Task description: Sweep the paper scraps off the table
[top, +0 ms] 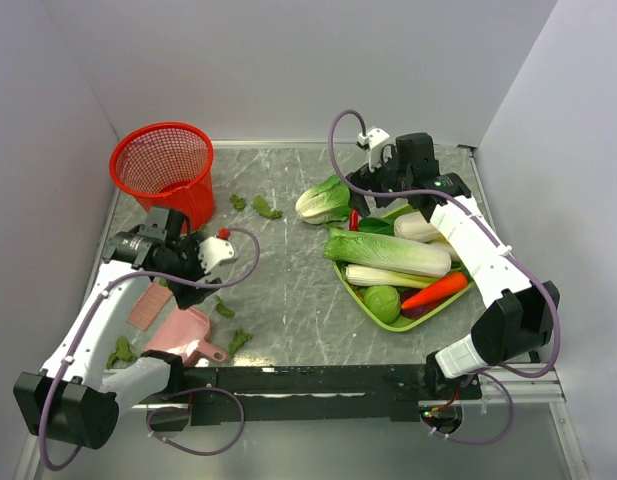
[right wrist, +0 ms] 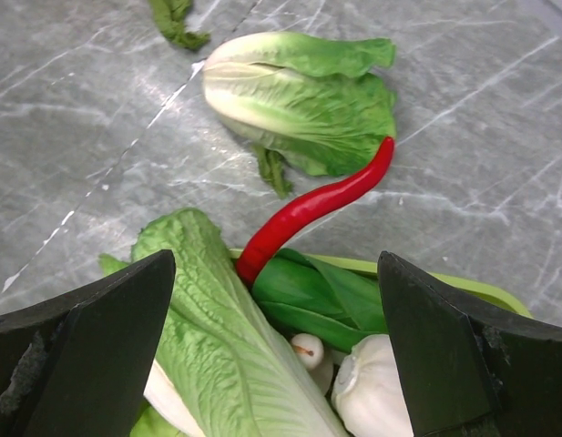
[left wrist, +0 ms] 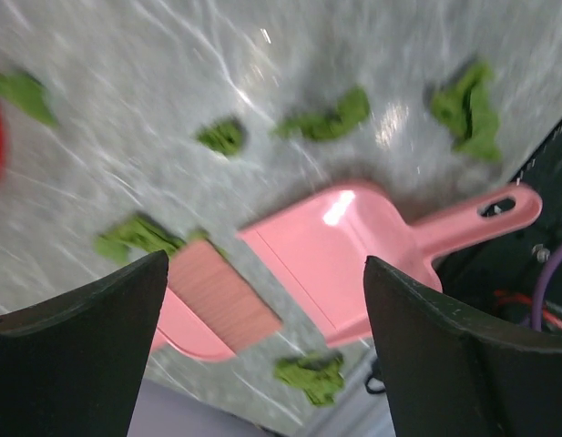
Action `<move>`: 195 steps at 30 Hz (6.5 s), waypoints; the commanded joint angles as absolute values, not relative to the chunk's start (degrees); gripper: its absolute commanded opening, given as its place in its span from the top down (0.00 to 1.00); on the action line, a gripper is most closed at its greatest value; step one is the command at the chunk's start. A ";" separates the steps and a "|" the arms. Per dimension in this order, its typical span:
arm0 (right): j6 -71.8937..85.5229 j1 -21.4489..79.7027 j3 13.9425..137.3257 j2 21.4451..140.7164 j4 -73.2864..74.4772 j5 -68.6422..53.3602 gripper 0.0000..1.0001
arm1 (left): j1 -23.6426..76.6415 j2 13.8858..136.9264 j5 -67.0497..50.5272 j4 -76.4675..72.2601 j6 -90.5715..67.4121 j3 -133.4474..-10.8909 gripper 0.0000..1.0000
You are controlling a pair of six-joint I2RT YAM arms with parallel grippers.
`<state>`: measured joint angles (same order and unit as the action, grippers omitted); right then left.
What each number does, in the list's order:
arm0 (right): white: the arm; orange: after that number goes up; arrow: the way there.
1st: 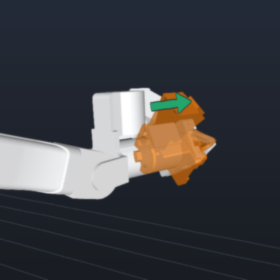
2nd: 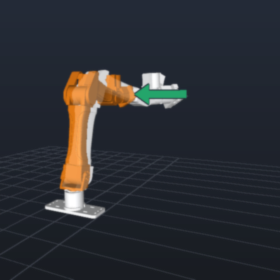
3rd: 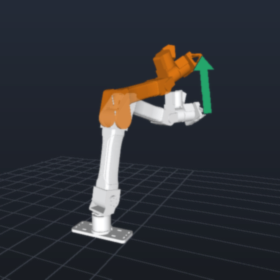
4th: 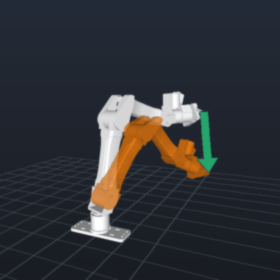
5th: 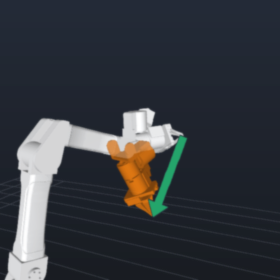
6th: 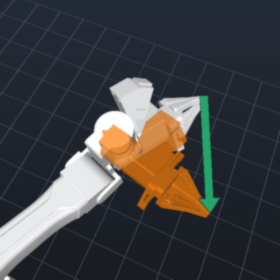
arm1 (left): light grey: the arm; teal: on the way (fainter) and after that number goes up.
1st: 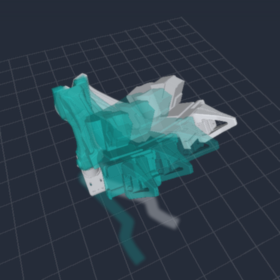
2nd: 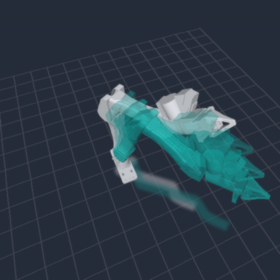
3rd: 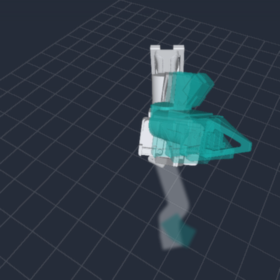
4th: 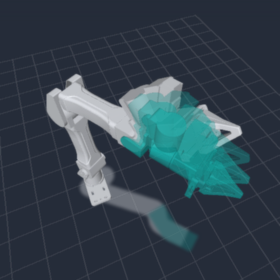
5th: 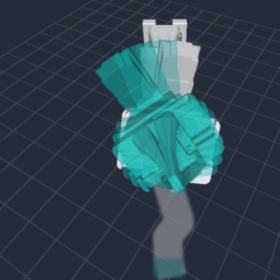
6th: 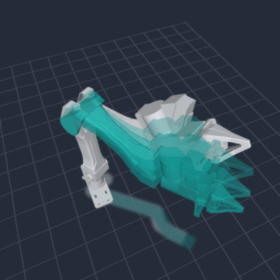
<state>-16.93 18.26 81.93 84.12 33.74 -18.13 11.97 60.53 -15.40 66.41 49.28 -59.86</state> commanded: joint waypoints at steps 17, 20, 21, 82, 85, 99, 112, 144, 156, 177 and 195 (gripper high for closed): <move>-15.38 20.13 79.28 82.18 33.66 -21.62 0.00 | 10.11 70.05 -16.08 66.27 67.64 -53.18 0.33; -15.56 20.13 79.10 82.09 33.66 -21.88 0.00 | 10.02 71.19 -18.54 65.92 72.75 -52.03 0.34; -15.56 20.13 78.75 81.92 33.66 -21.80 0.00 | 10.02 71.45 -19.15 65.05 73.64 -51.16 0.34; -16.52 20.30 74.53 80.51 33.49 -18.72 0.00 | 12.30 65.49 -23.29 72.86 88.06 -47.37 0.99; -16.17 20.22 74.62 80.86 33.22 -19.51 0.00 | 12.57 65.65 -24.78 74.27 88.51 -52.19 0.99; -15.20 20.22 75.68 80.86 33.31 -18.55 0.00 | 21.52 86.99 -27.16 66.98 82.44 -80.15 0.99; -7.91 9.33 71.64 77.79 33.31 -20.13 0.01 | 33.48 108.10 -23.81 63.90 87.10 -94.83 0.99; -6.07 8.70 73.73 81.30 32.70 -31.72 0.00 | -1.30 75.94 -9.43 69.17 73.73 -66.12 0.35; -6.68 11.78 77.17 84.64 34.72 -31.12 0.00 | -24.86 88.77 5.10 65.92 89.64 -71.01 0.54; -9.93 13.62 74.71 83.06 36.13 -24.26 0.00 | -28.92 74.63 -4.14 60.58 112.84 -48.10 0.62; -11.60 15.73 74.36 84.03 36.30 -22.16 0.00 | -34.54 89.03 -11.25 56.08 117.32 -62.23 0.40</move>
<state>-10.13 15.00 74.54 84.58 37.30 -23.92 -33.95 88.44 -5.30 54.52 110.89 -62.37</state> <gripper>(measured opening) 0.994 0.598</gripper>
